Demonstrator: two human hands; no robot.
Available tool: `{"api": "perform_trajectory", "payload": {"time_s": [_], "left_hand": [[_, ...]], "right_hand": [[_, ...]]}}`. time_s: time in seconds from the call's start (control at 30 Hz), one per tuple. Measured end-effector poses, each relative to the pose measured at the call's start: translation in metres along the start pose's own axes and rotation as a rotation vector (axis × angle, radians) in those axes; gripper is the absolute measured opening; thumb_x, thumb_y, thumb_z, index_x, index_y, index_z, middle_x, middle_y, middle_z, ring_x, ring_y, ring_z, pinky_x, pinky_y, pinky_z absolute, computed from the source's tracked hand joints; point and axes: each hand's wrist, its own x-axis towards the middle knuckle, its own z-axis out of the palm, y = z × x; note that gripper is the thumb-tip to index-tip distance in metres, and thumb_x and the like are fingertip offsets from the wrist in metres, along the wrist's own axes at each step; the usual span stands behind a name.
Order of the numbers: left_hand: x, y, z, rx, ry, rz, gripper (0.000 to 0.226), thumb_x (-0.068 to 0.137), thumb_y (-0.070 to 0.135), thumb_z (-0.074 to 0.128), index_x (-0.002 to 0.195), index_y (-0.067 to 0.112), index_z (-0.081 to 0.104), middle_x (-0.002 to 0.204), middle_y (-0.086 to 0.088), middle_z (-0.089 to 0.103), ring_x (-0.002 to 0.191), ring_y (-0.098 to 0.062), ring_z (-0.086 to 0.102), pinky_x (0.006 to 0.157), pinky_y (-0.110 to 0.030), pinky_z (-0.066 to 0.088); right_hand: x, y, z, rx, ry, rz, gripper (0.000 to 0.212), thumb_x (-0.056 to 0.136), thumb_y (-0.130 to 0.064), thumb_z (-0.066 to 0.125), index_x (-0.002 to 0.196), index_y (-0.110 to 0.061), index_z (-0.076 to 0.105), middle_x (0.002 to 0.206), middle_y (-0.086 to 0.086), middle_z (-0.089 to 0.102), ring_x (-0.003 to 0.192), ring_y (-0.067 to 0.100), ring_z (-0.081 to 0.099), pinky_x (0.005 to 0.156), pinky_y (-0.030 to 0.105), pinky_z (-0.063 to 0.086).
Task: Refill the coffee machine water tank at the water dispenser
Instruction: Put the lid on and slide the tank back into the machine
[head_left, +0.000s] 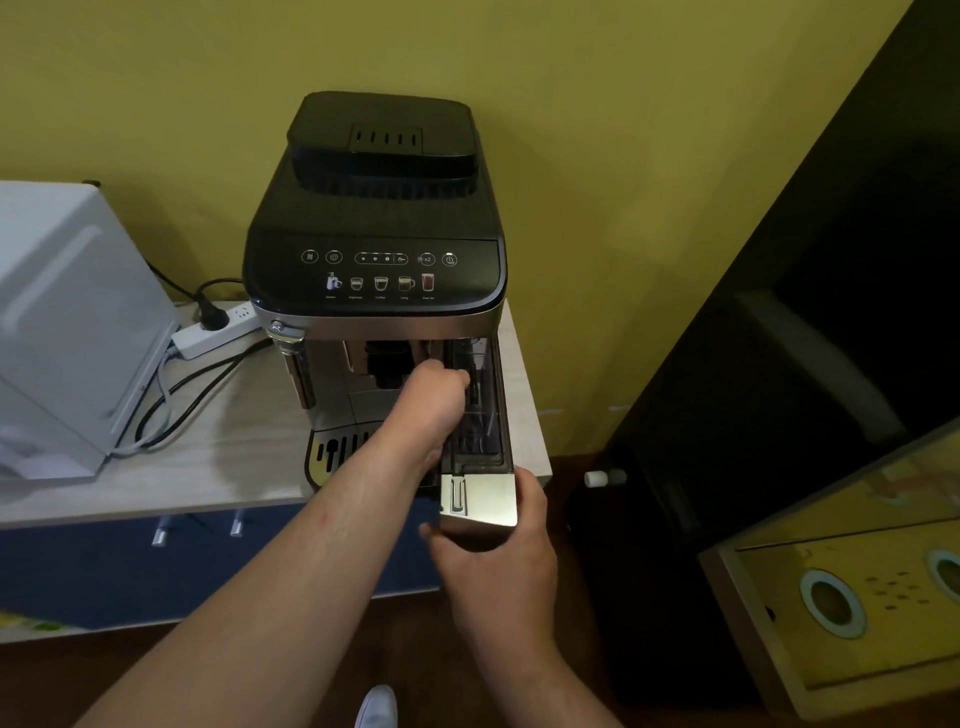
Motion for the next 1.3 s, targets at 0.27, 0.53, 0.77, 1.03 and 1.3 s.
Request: {"api": "perform_trajectory", "payload": {"time_s": [0.27, 0.53, 0.77, 1.03, 1.3], "left_hand": [[-0.004, -0.006, 0.001, 0.001, -0.01, 0.016, 0.014, 0.097, 0.011, 0.043, 0.103, 0.013, 0.055, 0.104, -0.016, 0.063, 0.089, -0.029, 0.065, 0.077, -0.047, 0.057], [-0.005, -0.022, -0.026, -0.032, 0.004, 0.008, 0.035, 0.086, 0.043, 0.056, 0.096, 0.011, 0.067, 0.096, -0.008, 0.072, 0.093, -0.024, 0.068, 0.091, -0.043, 0.052], [-0.011, -0.059, -0.097, 0.028, 0.553, 0.242, 0.028, 0.091, 0.029, 0.051, 0.1, 0.004, 0.061, 0.09, -0.008, 0.06, 0.082, -0.019, 0.055, 0.068, -0.029, 0.042], [0.021, -0.044, -0.121, 0.148, 0.504, 0.276, 0.063, 0.075, 0.012, 0.064, 0.135, 0.016, 0.047, 0.133, -0.001, 0.057, 0.123, -0.018, 0.052, 0.107, -0.042, 0.042], [0.033, -0.04, -0.113, 0.129, 0.482, 0.332, 0.044, 0.076, -0.003, 0.056, 0.117, 0.013, 0.058, 0.105, -0.009, 0.067, 0.085, -0.013, 0.06, 0.068, -0.022, 0.044]], "right_hand": [[0.014, 0.012, -0.011, -0.064, -0.097, -0.091, 0.093, 0.054, -0.036, 0.085, 0.133, -0.05, 0.036, 0.115, -0.025, 0.055, 0.115, 0.004, 0.051, 0.092, 0.033, 0.053], [0.016, 0.015, -0.009, -0.043, -0.094, -0.102, 0.096, 0.056, -0.034, 0.081, 0.138, -0.045, 0.033, 0.117, -0.016, 0.058, 0.111, 0.005, 0.056, 0.089, 0.033, 0.055], [0.02, 0.018, -0.01, -0.031, -0.109, -0.071, 0.099, 0.056, -0.036, 0.083, 0.14, -0.045, 0.032, 0.117, -0.012, 0.057, 0.108, 0.005, 0.057, 0.084, 0.021, 0.056], [0.02, 0.018, -0.006, -0.007, -0.096, -0.054, 0.1, 0.057, -0.033, 0.085, 0.141, -0.043, 0.033, 0.116, -0.008, 0.058, 0.105, 0.006, 0.059, 0.079, 0.017, 0.056], [0.019, 0.019, -0.002, -0.014, -0.08, -0.056, 0.102, 0.055, -0.038, 0.085, 0.142, -0.044, 0.03, 0.116, -0.008, 0.059, 0.106, 0.007, 0.06, 0.082, 0.023, 0.057]]}}
